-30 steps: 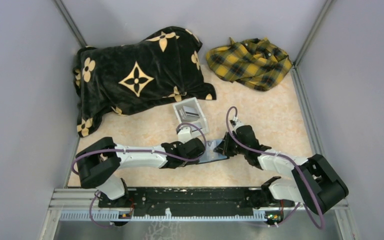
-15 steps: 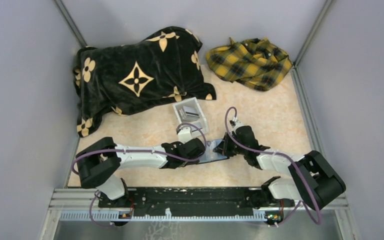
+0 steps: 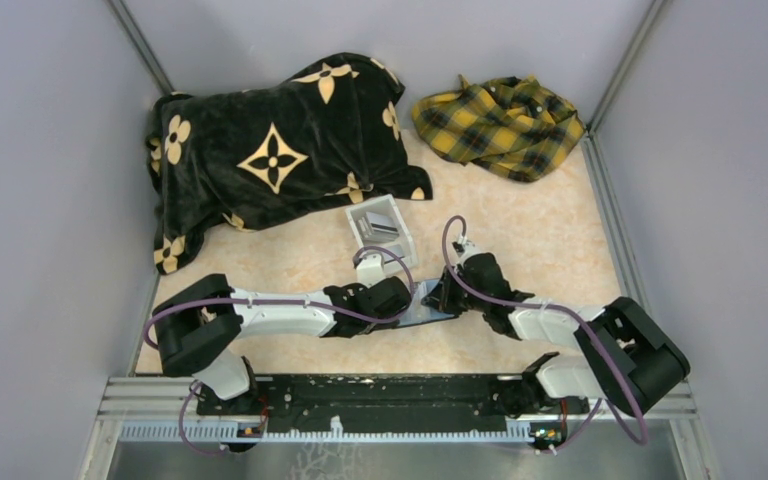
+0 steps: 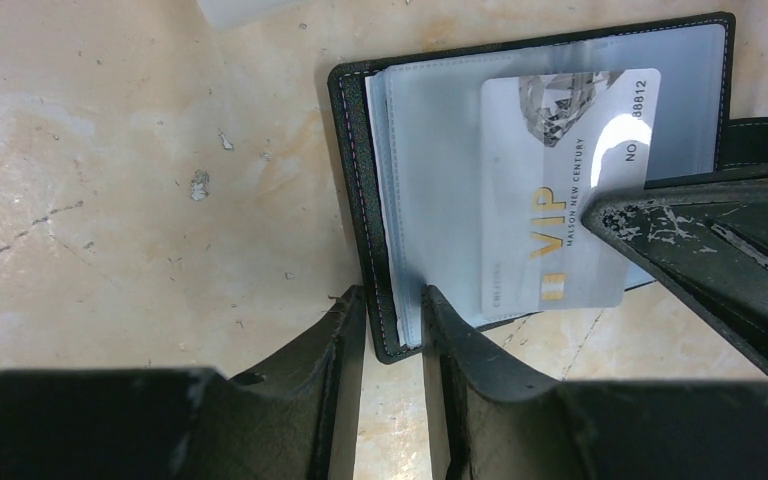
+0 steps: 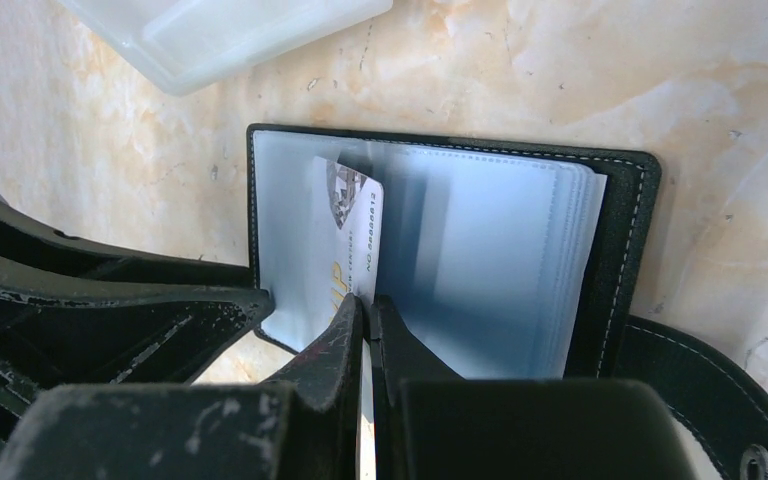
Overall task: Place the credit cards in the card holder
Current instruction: Insert the credit card into the card holder.
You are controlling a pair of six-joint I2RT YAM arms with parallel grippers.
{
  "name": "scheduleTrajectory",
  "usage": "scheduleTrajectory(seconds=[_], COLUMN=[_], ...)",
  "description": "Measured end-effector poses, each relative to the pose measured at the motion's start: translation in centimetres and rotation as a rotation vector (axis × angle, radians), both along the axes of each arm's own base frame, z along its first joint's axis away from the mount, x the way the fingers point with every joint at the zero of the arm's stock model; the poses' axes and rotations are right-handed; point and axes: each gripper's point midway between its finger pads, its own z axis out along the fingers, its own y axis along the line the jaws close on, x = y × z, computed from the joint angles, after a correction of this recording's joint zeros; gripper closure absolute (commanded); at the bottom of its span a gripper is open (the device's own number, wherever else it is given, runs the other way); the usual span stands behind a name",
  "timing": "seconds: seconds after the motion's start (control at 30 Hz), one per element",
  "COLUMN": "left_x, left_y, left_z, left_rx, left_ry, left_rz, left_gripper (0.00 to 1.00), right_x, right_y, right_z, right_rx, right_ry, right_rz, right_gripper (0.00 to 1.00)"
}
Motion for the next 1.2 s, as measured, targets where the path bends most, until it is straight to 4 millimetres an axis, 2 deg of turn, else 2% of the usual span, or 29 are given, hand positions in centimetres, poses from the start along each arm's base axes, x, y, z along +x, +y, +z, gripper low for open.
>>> scheduleTrajectory(seconds=[0.23, 0.47, 0.6, 0.9, 1.2], left_x=[0.0, -0.1, -0.2, -0.6, -0.7], left_y=[0.0, 0.1, 0.2, 1.2, 1.5], left_z=[0.0, 0.0, 0.1, 0.2, 0.2], left_rx=[-0.001, -0.011, -0.022, -0.026, -0.024], left_ry=[-0.001, -0.005, -0.007, 0.001, -0.001], left_rz=[0.0, -0.001, 0.002, 0.016, 0.018], left_gripper=[0.66, 0.64, 0.62, 0.61, 0.62], right_x=[-0.1, -0.4, -0.6, -0.6, -0.7], right_y=[0.7, 0.9, 0.9, 0.0, 0.1], right_z=[-0.1, -0.4, -0.1, 0.1, 0.2], right_rx=[-0.006, -0.027, -0.043, -0.101, -0.16], right_ry=[0.006, 0.025, 0.026, 0.028, 0.023], right_rz=[0.006, 0.015, 0.023, 0.016, 0.036], right_gripper=[0.99, 0.7, 0.61, 0.57, 0.52])
